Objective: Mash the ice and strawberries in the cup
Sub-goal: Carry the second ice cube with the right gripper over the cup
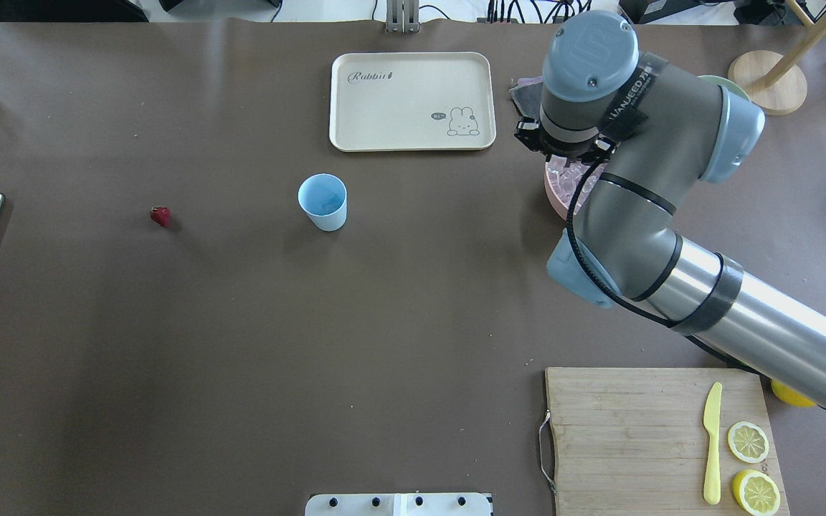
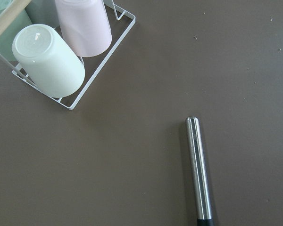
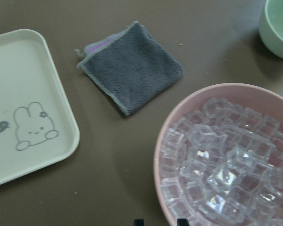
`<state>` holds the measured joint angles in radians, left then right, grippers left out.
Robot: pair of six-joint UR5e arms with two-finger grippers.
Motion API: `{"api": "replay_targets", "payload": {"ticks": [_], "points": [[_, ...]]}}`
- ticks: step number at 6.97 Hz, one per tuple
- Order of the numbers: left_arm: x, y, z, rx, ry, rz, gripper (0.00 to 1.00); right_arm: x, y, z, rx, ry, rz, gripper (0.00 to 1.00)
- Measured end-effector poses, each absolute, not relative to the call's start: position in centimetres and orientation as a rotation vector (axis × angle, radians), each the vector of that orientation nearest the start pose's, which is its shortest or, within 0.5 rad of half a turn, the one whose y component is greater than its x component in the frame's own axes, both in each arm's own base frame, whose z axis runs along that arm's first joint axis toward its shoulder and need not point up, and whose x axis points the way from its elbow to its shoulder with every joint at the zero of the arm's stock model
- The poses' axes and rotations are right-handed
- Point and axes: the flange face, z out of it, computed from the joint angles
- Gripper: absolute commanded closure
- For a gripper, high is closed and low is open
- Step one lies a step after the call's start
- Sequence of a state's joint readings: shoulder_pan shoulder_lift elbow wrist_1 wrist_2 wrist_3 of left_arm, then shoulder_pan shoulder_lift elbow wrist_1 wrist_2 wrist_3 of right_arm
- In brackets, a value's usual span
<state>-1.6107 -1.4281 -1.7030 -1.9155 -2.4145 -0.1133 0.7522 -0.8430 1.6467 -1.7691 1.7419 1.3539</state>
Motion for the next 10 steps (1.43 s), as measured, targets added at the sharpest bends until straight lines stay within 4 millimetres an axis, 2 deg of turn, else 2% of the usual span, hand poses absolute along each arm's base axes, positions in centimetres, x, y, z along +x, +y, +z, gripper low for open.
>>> {"api": "replay_targets", "payload": {"ticks": [1,2,3,4,6,7,8,9,10], "points": [[-7.7,-44.5,61.7,0.282,0.846,-0.002,0.01,-45.9,-57.6,17.0,0.114,-0.651,0.474,1.00],[-7.7,-44.5,61.6,0.284,0.846,-0.002,0.01,-49.3,-58.2,12.5,0.092,-0.690,0.476,1.00],[-7.7,-44.5,61.5,0.286,0.846,-0.002,0.01,-52.5,-57.8,9.7,0.101,-0.764,0.450,1.00],[-7.7,-44.5,61.4,0.287,0.846,-0.002,0.01,-55.3,-57.2,8.6,0.124,-0.854,0.425,1.00],[-7.7,-44.4,61.5,0.286,0.847,-0.003,0.01,-61.0,-54.0,8.3,0.190,-0.959,0.425,0.95],[-7.7,-44.4,61.6,0.283,0.846,-0.005,0.01,-63.4,-52.1,8.4,0.230,-0.983,0.424,0.82],[-7.7,-44.4,61.8,0.281,0.846,-0.006,0.01,-65.0,-50.6,8.6,0.246,-1.000,0.422,0.38],[-7.7,-44.4,61.8,0.280,0.846,-0.006,0.01,-65.8,-49.7,8.8,0.244,-1.015,0.430,0.01],[-7.7,-44.4,61.9,0.278,0.846,-0.006,0.01,-66.0,-49.5,8.7,0.240,-1.028,0.445,0.00]]}}
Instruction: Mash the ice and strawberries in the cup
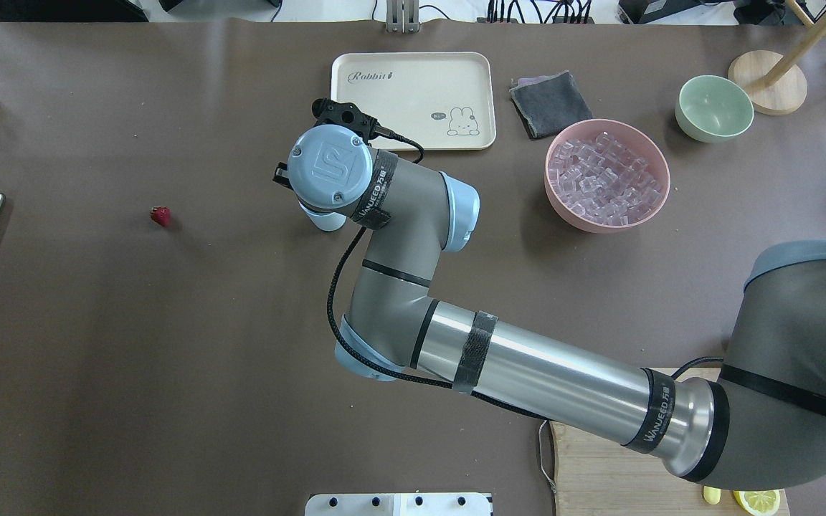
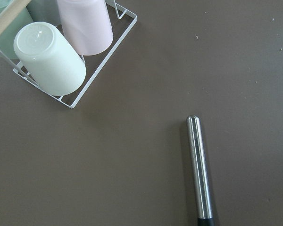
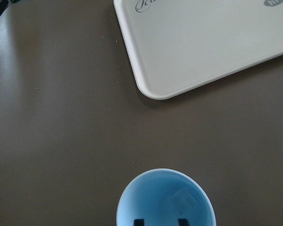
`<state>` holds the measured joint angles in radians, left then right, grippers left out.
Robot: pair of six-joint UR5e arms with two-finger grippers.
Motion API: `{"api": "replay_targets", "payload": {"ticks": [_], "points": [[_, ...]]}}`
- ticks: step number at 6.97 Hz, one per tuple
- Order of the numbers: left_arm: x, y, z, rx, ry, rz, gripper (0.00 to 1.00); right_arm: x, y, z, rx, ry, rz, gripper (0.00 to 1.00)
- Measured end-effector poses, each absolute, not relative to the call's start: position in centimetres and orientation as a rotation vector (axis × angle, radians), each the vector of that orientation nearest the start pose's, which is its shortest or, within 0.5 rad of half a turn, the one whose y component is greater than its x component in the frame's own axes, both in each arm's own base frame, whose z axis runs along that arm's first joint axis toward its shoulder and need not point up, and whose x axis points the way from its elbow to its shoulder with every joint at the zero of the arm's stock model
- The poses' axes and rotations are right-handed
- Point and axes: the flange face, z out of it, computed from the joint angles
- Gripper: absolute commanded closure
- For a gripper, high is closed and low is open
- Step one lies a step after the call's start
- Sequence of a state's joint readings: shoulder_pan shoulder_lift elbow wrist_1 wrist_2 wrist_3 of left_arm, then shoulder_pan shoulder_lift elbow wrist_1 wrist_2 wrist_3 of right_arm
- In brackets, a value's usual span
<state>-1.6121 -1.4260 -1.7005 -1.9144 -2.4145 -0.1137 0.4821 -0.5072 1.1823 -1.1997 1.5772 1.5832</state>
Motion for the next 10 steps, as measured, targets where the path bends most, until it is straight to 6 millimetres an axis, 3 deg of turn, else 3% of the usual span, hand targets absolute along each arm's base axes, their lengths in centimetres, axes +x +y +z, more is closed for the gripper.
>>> {"api": "replay_targets", "payload": {"ticks": [2,3,4,7,8,9,10], "points": [[-7.7,-44.4,62.0,0.276,0.846,-0.007,0.01,-63.6,-51.5,8.1,0.211,-1.042,0.449,0.00],[-7.7,-44.4,62.0,0.276,0.846,-0.007,0.01,-60.9,-53.1,8.0,0.168,-1.023,0.441,0.01],[-7.7,-44.4,61.9,0.277,0.846,-0.006,0.01,-57.5,-53.8,9.8,0.140,-0.986,0.446,0.04],[-7.7,-43.8,61.6,0.282,0.846,-0.004,0.01,-41.7,-52.9,24.7,0.138,-0.858,0.568,0.22],[-7.6,-43.7,61.5,0.285,0.847,-0.003,0.01,-38.4,-52.9,27.8,0.127,-0.789,0.616,0.29],[-7.7,-43.6,61.3,0.288,0.847,-0.002,0.01,-37.3,-52.9,29.7,0.110,-0.727,0.642,0.40],[-7.7,-43.6,61.1,0.291,0.847,-0.001,0.01,-37.0,-52.9,31.0,0.094,-0.685,0.654,0.42]]}}
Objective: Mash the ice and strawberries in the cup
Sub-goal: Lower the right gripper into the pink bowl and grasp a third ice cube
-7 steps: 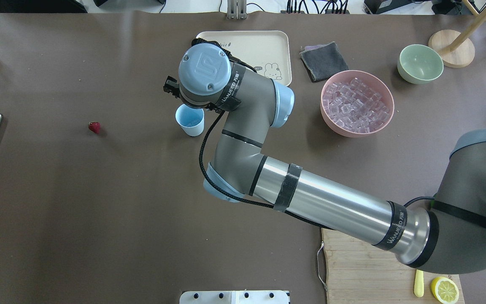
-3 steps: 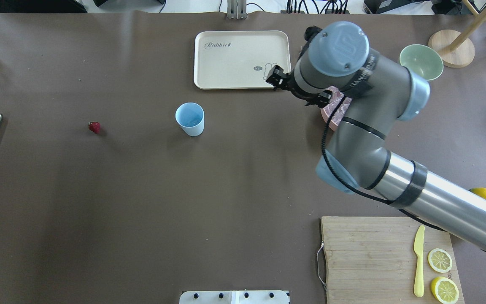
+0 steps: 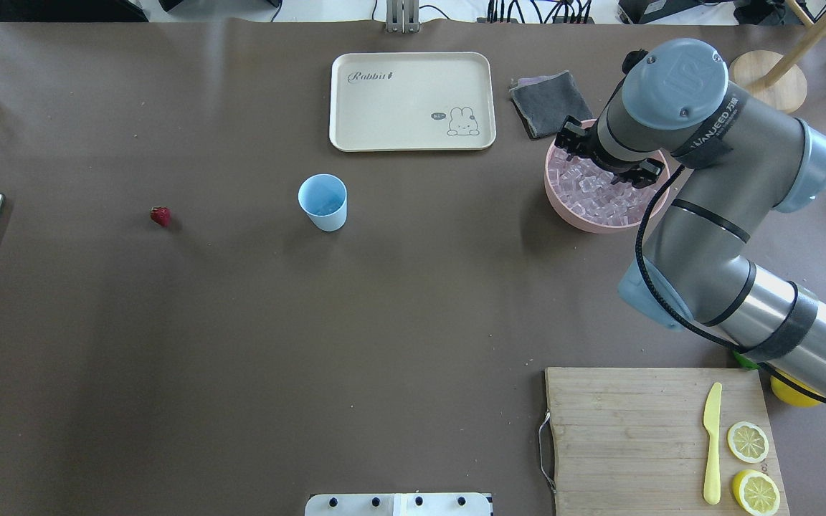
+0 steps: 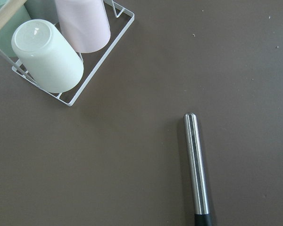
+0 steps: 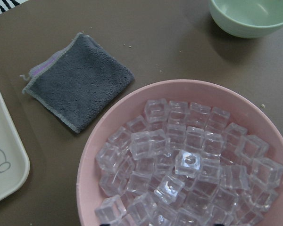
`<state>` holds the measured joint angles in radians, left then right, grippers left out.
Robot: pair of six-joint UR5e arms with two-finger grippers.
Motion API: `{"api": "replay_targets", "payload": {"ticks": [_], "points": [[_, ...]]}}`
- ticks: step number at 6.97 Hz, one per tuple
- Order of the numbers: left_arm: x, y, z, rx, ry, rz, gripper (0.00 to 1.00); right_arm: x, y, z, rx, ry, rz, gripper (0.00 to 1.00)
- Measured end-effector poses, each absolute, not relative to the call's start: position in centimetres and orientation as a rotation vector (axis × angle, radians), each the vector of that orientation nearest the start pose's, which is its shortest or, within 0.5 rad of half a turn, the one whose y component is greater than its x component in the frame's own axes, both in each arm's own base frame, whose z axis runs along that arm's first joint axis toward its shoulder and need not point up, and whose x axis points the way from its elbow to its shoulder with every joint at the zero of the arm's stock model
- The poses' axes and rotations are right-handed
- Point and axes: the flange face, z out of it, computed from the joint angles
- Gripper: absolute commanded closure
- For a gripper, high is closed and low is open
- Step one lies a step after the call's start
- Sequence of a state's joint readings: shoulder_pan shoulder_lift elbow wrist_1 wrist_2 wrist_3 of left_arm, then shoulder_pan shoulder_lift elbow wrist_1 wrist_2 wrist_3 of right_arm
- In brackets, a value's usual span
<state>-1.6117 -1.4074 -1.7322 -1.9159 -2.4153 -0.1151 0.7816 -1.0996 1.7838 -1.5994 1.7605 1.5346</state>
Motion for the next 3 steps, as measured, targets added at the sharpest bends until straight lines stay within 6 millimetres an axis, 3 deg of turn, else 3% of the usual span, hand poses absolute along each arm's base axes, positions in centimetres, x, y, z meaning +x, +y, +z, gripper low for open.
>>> {"api": "replay_targets", "payload": {"ticks": [3], "points": [[-7.64,-43.70,60.86,0.296,0.846,0.003,0.01,-37.81,-52.81,32.76,0.062,-0.636,0.657,0.47]]}}
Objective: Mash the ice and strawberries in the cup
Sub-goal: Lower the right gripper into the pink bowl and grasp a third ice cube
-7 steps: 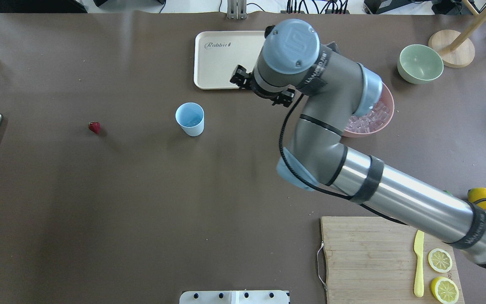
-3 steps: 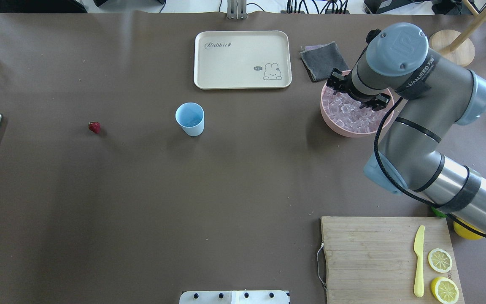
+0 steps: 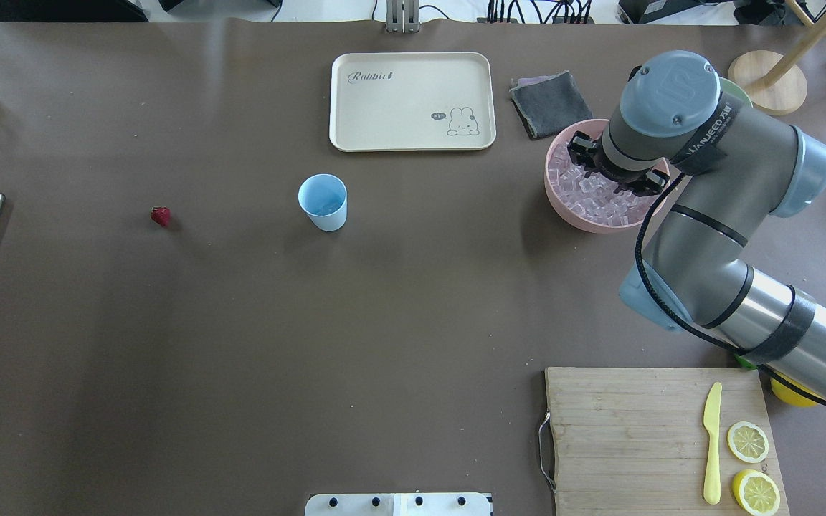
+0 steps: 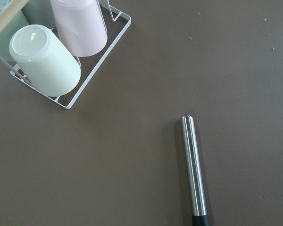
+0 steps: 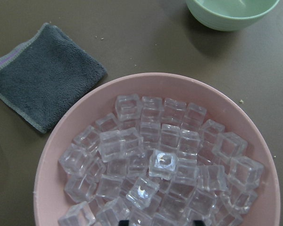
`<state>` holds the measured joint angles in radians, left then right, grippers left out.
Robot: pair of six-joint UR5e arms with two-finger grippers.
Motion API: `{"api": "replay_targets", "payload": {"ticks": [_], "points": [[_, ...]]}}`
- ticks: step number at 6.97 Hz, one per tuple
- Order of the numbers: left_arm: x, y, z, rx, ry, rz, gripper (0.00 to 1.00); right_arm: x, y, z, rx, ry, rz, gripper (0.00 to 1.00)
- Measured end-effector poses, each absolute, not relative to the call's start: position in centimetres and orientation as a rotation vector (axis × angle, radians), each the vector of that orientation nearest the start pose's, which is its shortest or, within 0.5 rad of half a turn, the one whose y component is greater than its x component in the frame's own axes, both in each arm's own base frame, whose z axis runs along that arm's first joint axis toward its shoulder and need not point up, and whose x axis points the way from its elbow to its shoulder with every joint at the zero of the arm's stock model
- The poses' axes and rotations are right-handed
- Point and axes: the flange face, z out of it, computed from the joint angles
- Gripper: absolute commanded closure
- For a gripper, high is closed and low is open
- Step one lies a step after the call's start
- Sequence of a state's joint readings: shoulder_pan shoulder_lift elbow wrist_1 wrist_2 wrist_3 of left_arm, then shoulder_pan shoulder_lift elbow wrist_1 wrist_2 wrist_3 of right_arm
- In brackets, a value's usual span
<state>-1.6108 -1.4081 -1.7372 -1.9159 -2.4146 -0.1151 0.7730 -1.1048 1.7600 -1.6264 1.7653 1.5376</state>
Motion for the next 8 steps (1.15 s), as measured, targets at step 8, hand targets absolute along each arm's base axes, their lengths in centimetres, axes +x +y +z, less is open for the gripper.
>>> {"api": "replay_targets", "payload": {"ticks": [8], "points": [[-7.7,-43.6,60.6,0.315,0.846,0.009,0.01,-41.6,-51.2,33.0,0.025,-0.622,0.605,0.60]]}}
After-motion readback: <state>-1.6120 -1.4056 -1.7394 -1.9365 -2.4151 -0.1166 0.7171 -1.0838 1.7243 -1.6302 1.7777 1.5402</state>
